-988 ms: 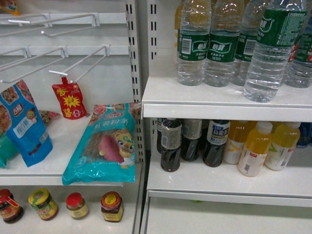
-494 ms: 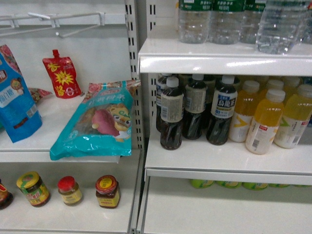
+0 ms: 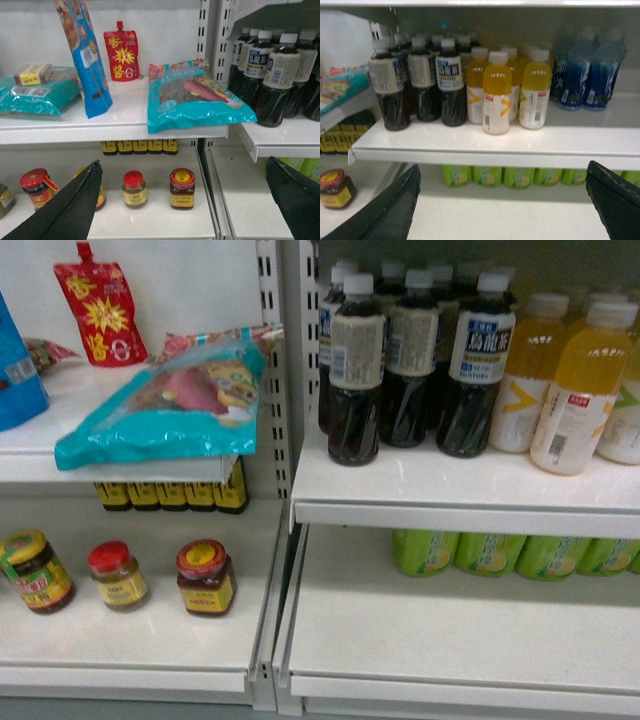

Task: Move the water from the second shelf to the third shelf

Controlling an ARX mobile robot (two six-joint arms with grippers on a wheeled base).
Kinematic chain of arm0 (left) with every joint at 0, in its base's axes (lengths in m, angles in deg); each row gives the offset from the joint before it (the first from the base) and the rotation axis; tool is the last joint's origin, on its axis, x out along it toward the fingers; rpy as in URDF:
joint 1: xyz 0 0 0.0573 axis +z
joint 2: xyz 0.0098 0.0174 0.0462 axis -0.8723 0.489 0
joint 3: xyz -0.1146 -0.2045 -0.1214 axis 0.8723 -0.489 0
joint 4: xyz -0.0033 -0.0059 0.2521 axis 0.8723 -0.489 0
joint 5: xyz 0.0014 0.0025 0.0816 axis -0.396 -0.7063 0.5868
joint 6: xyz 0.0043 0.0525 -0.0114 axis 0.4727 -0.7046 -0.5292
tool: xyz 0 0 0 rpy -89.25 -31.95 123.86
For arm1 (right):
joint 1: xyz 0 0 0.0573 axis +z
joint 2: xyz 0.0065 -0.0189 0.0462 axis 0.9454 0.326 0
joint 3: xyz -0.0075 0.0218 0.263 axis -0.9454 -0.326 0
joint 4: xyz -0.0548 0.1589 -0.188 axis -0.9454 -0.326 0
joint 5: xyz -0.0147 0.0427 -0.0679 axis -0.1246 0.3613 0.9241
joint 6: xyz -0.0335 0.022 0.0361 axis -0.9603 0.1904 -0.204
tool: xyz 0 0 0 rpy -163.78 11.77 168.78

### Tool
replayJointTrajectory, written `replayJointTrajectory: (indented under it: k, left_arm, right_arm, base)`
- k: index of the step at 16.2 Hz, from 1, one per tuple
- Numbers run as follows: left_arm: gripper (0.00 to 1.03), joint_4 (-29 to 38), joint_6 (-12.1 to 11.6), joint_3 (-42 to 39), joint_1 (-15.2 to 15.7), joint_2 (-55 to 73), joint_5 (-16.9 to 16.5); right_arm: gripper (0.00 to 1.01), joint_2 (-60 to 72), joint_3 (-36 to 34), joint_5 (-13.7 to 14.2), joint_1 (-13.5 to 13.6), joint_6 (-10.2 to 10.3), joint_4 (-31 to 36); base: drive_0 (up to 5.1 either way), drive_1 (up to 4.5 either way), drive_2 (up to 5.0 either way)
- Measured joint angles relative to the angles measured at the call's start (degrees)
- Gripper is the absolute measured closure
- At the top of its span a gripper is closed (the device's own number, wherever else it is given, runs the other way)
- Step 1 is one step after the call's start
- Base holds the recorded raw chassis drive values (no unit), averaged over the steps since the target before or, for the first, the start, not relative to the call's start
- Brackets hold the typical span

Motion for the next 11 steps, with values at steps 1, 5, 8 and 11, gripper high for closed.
replayJointTrajectory:
  k: [1, 5, 8, 11]
  left_arm:
    - [0.05, 0.0, 0.0, 0.0, 0.0, 0.0, 0.0]
    - [0.05, -0.2, 0.0, 0.0, 0.0, 0.0, 0.0]
    - [0.05, -0.2, 0.0, 0.0, 0.0, 0.0, 0.0]
    - [0.05, -0.1, 0.0, 0.0, 0.0, 0.0, 0.0]
  right_arm:
    - [0.03, 0.0, 0.0, 0.1, 0.0, 0.1, 0.0]
    - [0.03, 0.0, 0.0, 0.0, 0.0, 0.1, -0.1]
    - [0.03, 0.0, 0.0, 0.0, 0.0, 0.1, -0.1]
    - [0.03, 0.0, 0.0, 0.0, 0.0, 0.1, -0.1]
  base:
    - [0.0, 0.0, 0.0]
    - [0.0, 0.0, 0.0]
    - [0.0, 0.0, 0.0]
    - [0.0, 0.0, 0.0]
